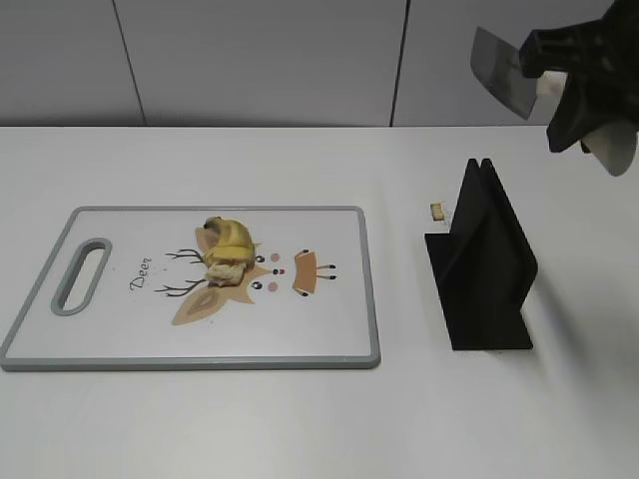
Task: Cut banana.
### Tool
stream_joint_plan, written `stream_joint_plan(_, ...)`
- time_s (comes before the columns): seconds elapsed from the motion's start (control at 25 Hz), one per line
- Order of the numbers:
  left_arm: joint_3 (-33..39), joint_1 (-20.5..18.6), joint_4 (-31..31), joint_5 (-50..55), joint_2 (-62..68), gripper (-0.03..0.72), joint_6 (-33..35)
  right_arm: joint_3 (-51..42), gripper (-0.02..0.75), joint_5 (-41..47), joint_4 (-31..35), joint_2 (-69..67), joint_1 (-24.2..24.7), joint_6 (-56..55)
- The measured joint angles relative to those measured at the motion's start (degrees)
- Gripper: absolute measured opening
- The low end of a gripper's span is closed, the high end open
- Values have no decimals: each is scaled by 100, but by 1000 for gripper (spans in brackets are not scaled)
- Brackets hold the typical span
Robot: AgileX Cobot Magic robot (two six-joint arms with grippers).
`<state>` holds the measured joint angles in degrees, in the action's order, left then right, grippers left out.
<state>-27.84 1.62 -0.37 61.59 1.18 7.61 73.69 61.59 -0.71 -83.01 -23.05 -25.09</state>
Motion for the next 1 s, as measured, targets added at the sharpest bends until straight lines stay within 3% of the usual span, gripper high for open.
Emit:
stream_joint_plan(0.24, -138, 0, -95, -271, 313, 499, 0, 431, 172, -36, 23, -53, 0, 1084)
stream_joint_plan(0.48, -372, 0, -171, -702, 1480, 499, 220, 984, 172, 11, 217, -448, 0, 2430)
stream_joint_plan(0.84, -1156, 0, -1252, -1332, 3386, 558, 1764, 1848, 172, 444, 792, -1244, 0, 4644)
stream_joint_plan(1.0, -1725, 0, -1454, -1289, 4213, 580, 2494, 2124, 172, 618, 1103, -1544, 7, 5820)
